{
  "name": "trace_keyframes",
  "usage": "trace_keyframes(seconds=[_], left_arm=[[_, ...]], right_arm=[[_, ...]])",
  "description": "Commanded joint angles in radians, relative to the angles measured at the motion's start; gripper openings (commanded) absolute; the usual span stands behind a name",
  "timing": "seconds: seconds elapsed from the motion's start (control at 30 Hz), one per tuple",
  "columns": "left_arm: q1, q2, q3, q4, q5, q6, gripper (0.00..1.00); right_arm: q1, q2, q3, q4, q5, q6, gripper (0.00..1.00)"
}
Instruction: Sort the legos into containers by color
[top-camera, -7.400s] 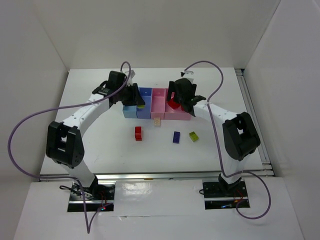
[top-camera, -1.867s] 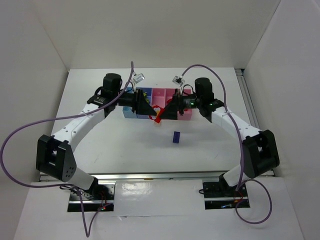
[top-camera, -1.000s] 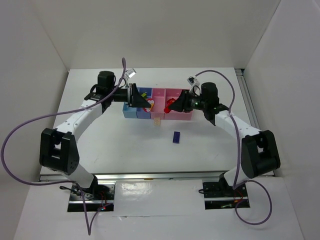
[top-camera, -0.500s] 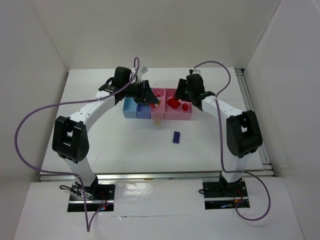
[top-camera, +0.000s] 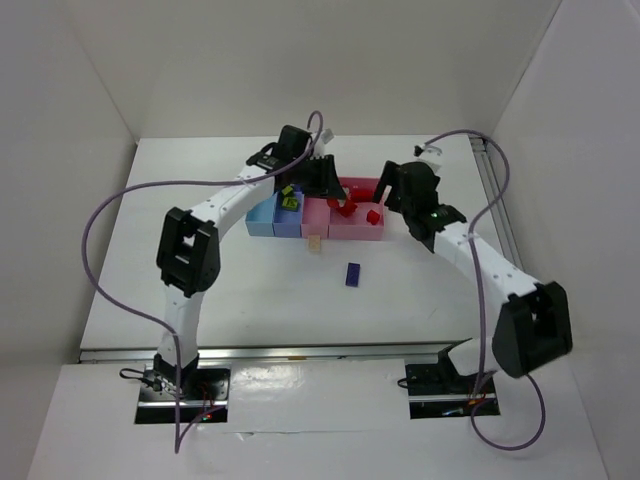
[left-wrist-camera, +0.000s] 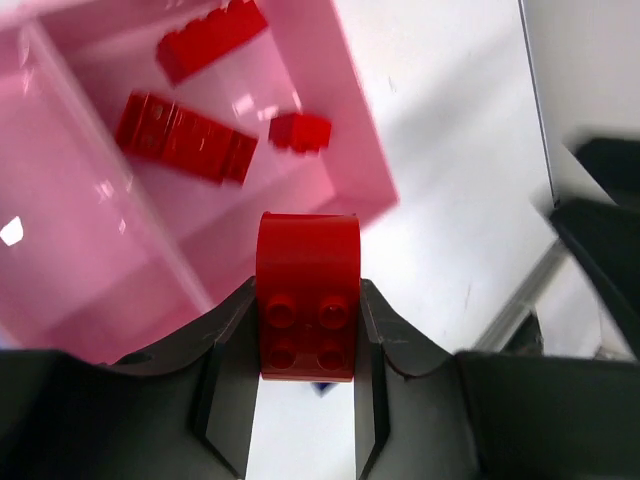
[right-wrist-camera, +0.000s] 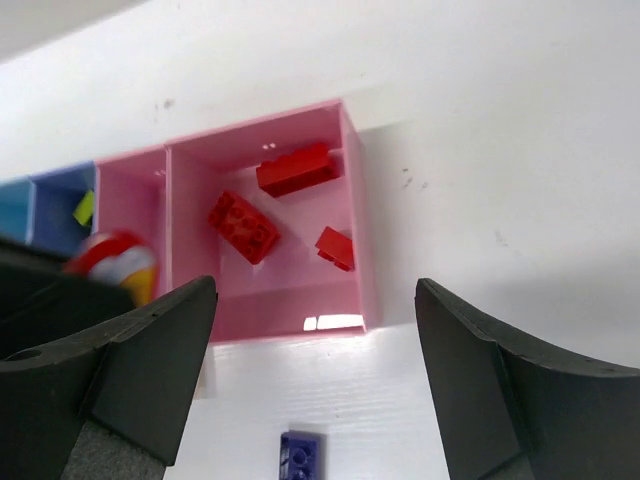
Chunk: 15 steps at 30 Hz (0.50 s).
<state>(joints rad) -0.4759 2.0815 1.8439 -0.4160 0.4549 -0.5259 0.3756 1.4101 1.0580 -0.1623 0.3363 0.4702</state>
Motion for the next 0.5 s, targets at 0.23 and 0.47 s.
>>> trace_keyframes(seconds=[0.23, 0.47], left_arm=[[-0.061, 0.275, 0.426, -0.162, -0.085, 0.014, 0.85], [-0.089, 0.048, 0.223, -0.162, -0.214, 0.038, 0.96]], right_arm=[[-0.032, -0.281, -0.142, -0.141, 0.116, 0.059, 0.87], [-0.032, -0.336, -0.216, -0.121, 0.003, 0.031, 0.87]])
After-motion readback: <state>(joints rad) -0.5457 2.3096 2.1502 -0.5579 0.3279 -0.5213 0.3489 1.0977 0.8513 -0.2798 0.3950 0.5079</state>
